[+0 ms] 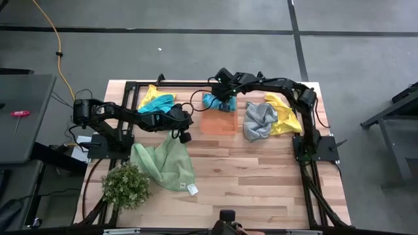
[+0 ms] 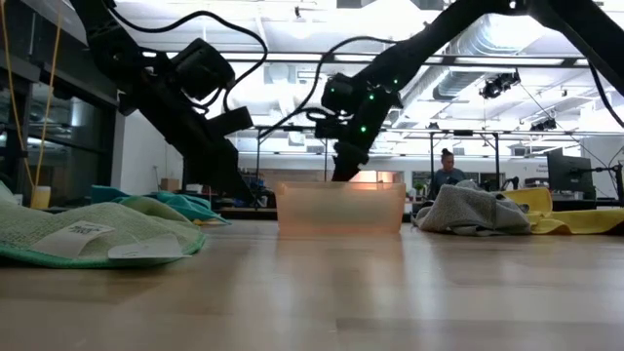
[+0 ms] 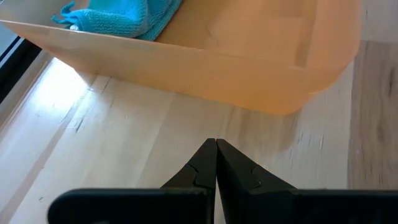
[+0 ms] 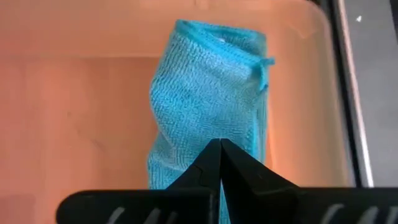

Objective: Fold microfiber towels
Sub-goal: Put the bottom folded blue microfiber cloth into the orange bin

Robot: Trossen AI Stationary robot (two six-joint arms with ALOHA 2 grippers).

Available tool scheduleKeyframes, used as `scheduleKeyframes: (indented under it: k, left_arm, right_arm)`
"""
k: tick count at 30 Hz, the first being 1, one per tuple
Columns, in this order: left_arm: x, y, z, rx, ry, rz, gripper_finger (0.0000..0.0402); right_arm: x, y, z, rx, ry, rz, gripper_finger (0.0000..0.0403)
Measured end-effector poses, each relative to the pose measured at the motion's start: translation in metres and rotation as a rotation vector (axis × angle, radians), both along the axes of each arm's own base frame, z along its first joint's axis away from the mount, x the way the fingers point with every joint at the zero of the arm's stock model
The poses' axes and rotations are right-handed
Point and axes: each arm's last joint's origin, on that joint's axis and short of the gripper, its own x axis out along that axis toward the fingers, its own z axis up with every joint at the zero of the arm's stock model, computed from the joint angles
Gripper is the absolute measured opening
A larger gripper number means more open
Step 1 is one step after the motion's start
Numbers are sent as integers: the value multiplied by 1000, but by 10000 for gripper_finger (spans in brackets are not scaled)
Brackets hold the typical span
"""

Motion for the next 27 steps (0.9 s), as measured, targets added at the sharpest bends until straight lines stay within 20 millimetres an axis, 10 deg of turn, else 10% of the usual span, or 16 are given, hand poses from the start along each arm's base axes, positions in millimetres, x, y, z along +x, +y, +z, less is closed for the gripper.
scheduleKeyframes:
  k: [12,27]
  left_arm:
    - [0,0,0,3,-2,2,0]
    - [0,0,0,4,-1,4,0]
  right_arm:
    - [12,-13,-41,-82,34,-51,0]
    - [2,-4,7,-43,-47,-9,0]
